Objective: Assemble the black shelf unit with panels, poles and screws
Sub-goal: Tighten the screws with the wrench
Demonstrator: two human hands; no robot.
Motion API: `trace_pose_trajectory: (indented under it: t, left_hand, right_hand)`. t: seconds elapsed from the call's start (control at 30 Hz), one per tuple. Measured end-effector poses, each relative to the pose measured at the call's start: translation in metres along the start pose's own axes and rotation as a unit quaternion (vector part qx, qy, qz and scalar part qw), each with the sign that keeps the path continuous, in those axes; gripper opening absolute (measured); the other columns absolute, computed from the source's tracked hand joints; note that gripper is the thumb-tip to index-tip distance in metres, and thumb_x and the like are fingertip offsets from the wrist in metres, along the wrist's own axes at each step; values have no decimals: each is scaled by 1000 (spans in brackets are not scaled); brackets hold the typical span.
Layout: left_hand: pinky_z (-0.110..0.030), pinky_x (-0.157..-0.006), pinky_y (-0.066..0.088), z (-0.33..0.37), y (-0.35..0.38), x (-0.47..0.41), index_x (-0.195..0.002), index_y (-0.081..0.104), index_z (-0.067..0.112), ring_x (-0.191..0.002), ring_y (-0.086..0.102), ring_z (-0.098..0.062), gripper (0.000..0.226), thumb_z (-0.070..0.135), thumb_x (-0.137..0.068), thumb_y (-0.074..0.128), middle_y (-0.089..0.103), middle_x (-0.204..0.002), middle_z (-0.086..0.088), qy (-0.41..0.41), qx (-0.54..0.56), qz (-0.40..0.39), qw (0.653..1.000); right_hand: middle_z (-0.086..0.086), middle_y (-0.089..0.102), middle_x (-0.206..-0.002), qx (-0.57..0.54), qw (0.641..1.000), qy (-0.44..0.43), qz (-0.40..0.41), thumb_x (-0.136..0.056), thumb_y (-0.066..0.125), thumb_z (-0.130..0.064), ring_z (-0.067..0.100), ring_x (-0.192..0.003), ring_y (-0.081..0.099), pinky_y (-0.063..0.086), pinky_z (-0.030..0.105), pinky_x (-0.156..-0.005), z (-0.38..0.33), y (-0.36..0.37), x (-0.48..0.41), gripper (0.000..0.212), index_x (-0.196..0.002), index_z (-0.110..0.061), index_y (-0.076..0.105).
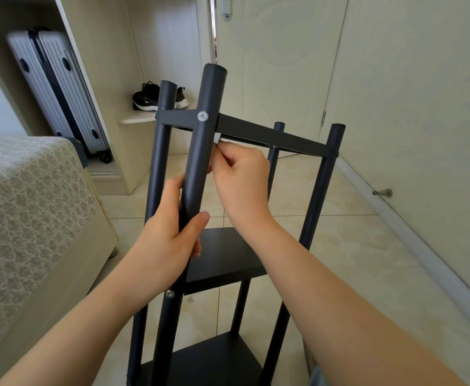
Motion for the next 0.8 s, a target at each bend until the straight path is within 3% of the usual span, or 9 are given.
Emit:
trace_pose_trajectory:
  t: [0.2, 0.33, 0.43, 0.5, 0.57, 0.8]
  left_hand:
    - [-27, -62, 56, -5, -4, -1, -127, 33, 45, -64, 67, -18, 42, 20, -100, 54, 61, -70, -7, -2, -3, -1, 1000]
    - [-28, -63, 59, -8, -5, -2, -127, 34, 45, -64, 68, -19, 42, 21, -100, 54, 61, -71, -9, -3, 1, -4, 1000]
    - [-26, -62, 58, -8, -6, -2, -129, 34, 43, -63, 67, -19, 42, 21, -99, 54, 61, -70, -8, -3, 8, -1, 1000]
    - [-27, -62, 58, -9, -7, -3, -129, 34, 44, -63, 67, -19, 43, 20, -99, 54, 61, -69, -7, -6, 9, 0, 1000]
    - [-25, -62, 57, -11, -8, -3, -129, 34, 44, -63, 67, -19, 43, 20, -100, 54, 61, -68, -4, -10, 13, 0, 1000]
    - [-32, -64, 59, -10, -6, -2, -127, 35, 45, -61, 67, -19, 42, 21, -100, 55, 63, -68, 1, -13, 22, -7, 1000]
  right_hand:
    - [-15, 39, -46, 17, 999, -26, 38, -96, 58, -12, 6, -45, 37, 29, 14, -53, 4, 8, -6, 39, -59, -21, 54]
    - [-12, 42, -50, 3, 999, -30, 43, -97, 58, -13, 6, -46, 36, 35, 22, -55, 6, 13, -5, 31, -67, -9, 65]
    - [-8, 44, -47, 15, 999, -22, 34, -97, 57, -14, 7, -46, 39, 38, 29, -52, 6, 14, -6, 38, -59, -16, 56]
    - [6, 55, -51, 20, 1000, -9, 7, -97, 57, -16, 19, -51, 52, 49, 40, -57, 8, 14, -6, 38, -60, -6, 59]
    - [12, 56, -52, 16, 1000, 12, -10, -94, 59, -16, 29, -54, 54, 50, 45, -60, 10, 12, -4, 37, -61, -1, 62]
    - [-2, 44, -43, 1, 997, 53, -60, -87, 64, -9, 15, -50, 43, 50, 42, -66, 0, -4, 0, 31, -57, 2, 63]
Point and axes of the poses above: each hand's wrist, its own x-axis away from the middle knuckle, its own y-axis out of the palm, z = x × y, the point moved 7 cm from there along -x, towards the middle knuckle
